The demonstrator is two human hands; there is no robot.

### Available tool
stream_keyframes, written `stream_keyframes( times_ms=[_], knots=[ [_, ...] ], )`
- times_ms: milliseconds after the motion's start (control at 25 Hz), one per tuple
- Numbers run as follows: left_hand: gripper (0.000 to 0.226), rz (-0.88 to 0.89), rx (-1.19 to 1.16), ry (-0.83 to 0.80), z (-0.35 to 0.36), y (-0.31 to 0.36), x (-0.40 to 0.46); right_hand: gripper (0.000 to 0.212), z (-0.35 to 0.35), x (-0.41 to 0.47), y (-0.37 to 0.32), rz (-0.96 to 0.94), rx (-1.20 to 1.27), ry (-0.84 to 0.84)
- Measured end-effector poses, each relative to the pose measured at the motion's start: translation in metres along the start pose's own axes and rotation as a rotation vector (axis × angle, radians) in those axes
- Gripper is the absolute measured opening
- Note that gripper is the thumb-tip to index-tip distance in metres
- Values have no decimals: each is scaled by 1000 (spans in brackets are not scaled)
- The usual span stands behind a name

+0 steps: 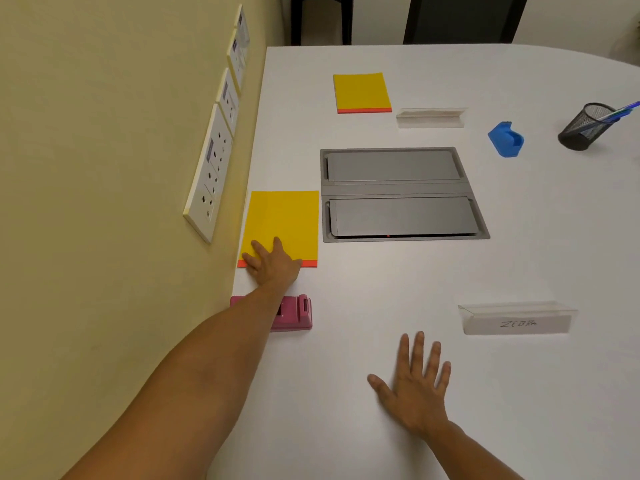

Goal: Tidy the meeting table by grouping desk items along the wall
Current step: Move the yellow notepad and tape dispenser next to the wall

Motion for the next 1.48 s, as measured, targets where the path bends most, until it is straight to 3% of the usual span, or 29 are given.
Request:
stream_keyframes(
  times_ms=[560, 840, 1040, 1280, 1480],
  knots=[
    [87, 18, 13, 61, 1, -4, 2, 110, 2, 7, -3, -35, 17, 47],
    [73, 297, -90, 246, -13, 42, -61, 106, -1, 8, 1, -42, 44, 60],
    [66, 498, -49, 194, 8, 74, -138, 100, -19, 4, 4, -76, 57, -16],
    [68, 572, 44, 122, 25, 92, -208, 76, -80, -48, 29, -101, 212, 325],
    [68, 643, 82, 99, 28, 114, -271, 76, -114, -95, 77, -102, 250, 370]
  ],
)
Point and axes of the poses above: each hand's wrist, its own x-axis towards the middle knuckle, its own z-axis out of the palm, y = z × x, the point moved 6 cm from there along x, towards the middle knuckle, and after that the axes turned 5 degrees about z, right-handed, at the moved point
